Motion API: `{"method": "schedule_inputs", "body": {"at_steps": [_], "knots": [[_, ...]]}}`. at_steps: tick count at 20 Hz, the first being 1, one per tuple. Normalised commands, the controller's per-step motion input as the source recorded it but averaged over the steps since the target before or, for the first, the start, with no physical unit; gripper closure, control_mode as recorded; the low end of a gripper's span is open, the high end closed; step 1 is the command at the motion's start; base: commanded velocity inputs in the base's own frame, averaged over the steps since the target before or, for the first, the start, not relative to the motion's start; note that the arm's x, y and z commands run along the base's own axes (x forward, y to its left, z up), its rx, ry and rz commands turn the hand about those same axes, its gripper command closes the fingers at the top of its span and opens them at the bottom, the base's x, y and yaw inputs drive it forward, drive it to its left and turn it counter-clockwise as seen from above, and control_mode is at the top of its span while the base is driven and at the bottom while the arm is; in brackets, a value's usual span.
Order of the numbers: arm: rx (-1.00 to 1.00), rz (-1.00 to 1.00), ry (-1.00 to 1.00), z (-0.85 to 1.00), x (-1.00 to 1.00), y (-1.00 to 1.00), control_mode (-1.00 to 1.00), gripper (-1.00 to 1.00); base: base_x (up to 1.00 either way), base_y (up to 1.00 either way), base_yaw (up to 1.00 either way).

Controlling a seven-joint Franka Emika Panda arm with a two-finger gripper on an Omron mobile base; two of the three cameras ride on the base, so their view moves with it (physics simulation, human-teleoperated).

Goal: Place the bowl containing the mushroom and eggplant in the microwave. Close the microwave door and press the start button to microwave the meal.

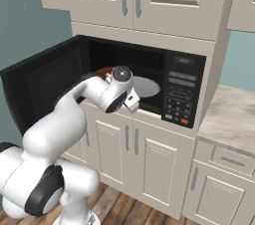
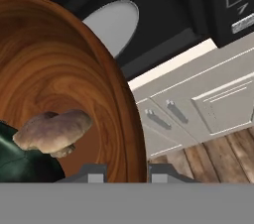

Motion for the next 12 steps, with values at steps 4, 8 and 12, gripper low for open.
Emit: {"method": "schedule_inputs", "body": {"at_steps": [4, 8, 12], "knots": [[0.04, -0.26, 0.0, 0.0, 0.0, 0.0, -1.0, 1.0, 0.0, 0.0, 0.0], [0.1, -0.26, 0.0, 0.0, 0.0, 0.02, -1.0, 1.0, 0.0, 0.0, 0.0], [0.21, -0.14, 0.0, 0.0, 0.05, 0.0, -1.0, 1.0, 0.0, 0.0, 0.0]]}}
